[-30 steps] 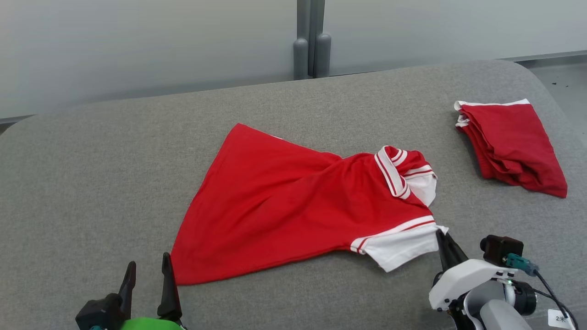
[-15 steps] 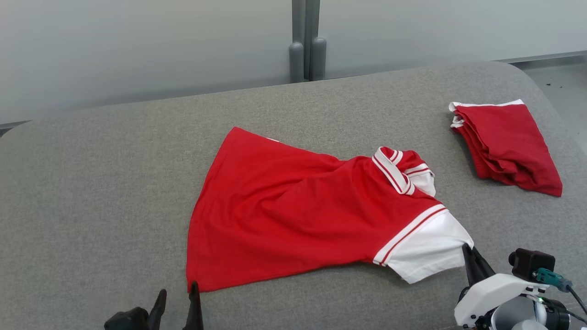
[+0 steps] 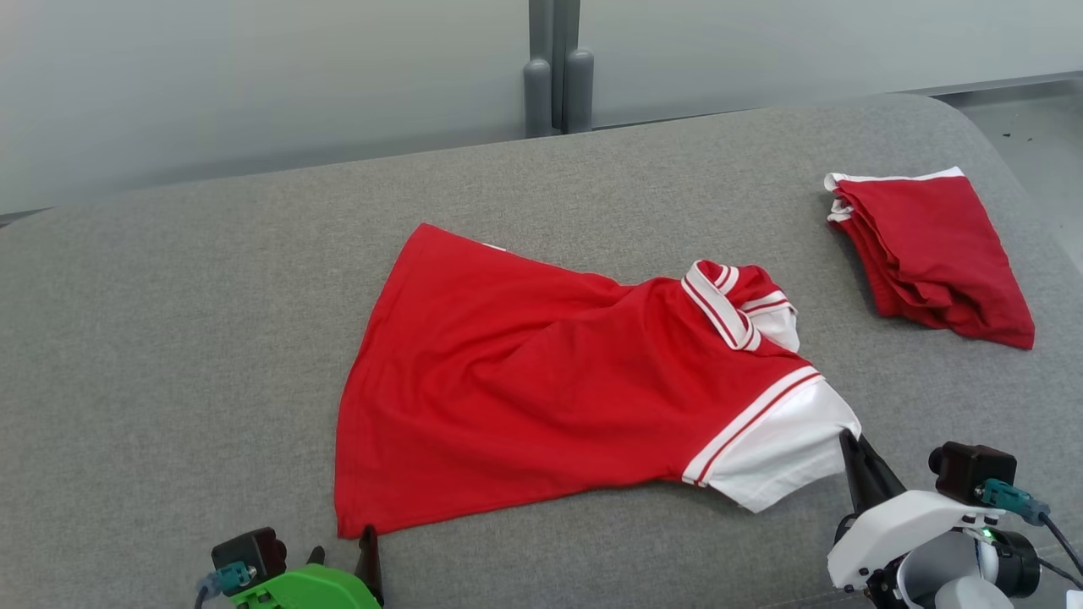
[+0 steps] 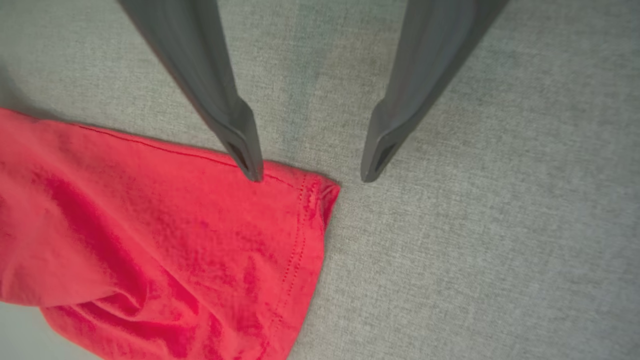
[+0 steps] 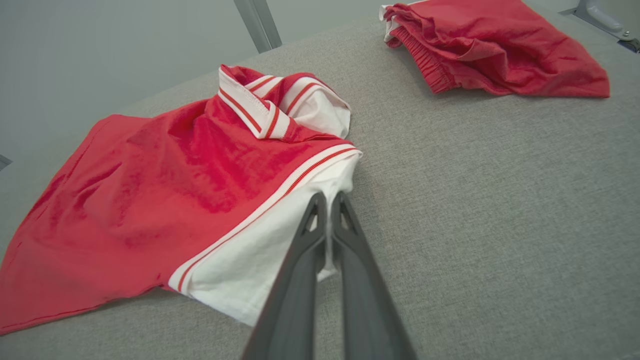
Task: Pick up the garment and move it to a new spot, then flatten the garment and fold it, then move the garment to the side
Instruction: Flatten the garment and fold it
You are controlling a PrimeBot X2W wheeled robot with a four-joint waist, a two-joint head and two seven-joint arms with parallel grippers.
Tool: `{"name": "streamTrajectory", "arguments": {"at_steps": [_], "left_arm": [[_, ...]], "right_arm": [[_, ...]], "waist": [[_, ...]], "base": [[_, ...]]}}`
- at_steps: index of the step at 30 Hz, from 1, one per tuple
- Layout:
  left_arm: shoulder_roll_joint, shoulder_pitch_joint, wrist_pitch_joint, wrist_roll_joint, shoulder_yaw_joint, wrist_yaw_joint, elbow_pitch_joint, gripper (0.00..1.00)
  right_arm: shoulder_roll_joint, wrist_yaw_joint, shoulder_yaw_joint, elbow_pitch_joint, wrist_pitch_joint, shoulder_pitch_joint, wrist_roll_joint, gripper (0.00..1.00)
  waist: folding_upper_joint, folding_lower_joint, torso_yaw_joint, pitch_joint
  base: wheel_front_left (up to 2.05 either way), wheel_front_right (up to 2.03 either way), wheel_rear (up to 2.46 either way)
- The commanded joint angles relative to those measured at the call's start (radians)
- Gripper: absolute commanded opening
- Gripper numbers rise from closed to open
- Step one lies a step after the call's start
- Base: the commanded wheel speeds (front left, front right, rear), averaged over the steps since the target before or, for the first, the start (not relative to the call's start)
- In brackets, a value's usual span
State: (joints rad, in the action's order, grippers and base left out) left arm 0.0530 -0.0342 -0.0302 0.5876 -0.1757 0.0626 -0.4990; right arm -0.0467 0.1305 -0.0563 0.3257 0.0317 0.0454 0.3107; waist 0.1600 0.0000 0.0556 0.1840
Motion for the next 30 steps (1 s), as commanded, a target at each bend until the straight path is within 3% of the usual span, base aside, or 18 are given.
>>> {"name": "streamTrajectory", "arguments": {"at_steps": [1,12,14,15,18,19,20,30], "left_arm": [[0.002,-0.033,-0.005,0.017,0.002,0.007,-0.034,1.00],[0.000,-0.117,0.022,0.059,0.003,-0.010,-0.187,0.99],[-0.001,-0.131,0.023,0.063,-0.002,-0.016,-0.214,0.77],[-0.001,-0.138,0.021,0.066,-0.007,-0.022,-0.226,0.56],[-0.006,-0.155,0.028,0.060,-0.031,-0.035,-0.257,0.31],[-0.006,-0.159,0.029,0.055,-0.041,-0.041,-0.266,0.12],[-0.006,-0.163,0.032,0.052,-0.051,-0.045,-0.276,0.00],[-0.002,-0.213,0.124,0.115,-0.068,-0.082,-0.258,0.00]], "right_arm": [[-0.004,0.000,0.003,-0.009,0.000,0.004,0.007,0.00],[-0.004,0.000,0.009,-0.023,0.000,0.021,0.001,0.00],[-0.004,0.000,0.011,-0.025,-0.001,0.025,0.001,0.00],[-0.004,0.000,0.011,-0.025,-0.001,0.027,0.001,0.00],[-0.004,0.000,0.012,-0.026,0.000,0.033,0.000,0.00],[-0.004,0.000,0.011,-0.025,0.001,0.035,-0.001,0.00],[-0.004,0.000,0.010,-0.024,0.001,0.036,-0.001,0.00],[-0.004,0.000,0.001,-0.025,0.024,0.054,-0.001,0.00]], "waist": [[0.0000,0.0000,0.011,0.013],[0.0000,0.0000,0.037,0.044],[0.0000,0.0000,0.041,0.047],[0.0000,0.0000,0.042,0.049],[0.0000,0.0000,0.046,0.053],[0.0000,0.0000,0.046,0.054],[0.0000,0.0000,0.046,0.054],[0.0000,0.0000,0.041,0.040]], "base": [[0.00,0.00,0.00],[0.00,0.00,0.00],[0.00,0.00,0.00],[0.00,0.00,0.00],[0.00,0.00,0.00],[0.00,0.00,0.00],[0.00,0.00,0.00],[0.00,0.00,0.00]]}}
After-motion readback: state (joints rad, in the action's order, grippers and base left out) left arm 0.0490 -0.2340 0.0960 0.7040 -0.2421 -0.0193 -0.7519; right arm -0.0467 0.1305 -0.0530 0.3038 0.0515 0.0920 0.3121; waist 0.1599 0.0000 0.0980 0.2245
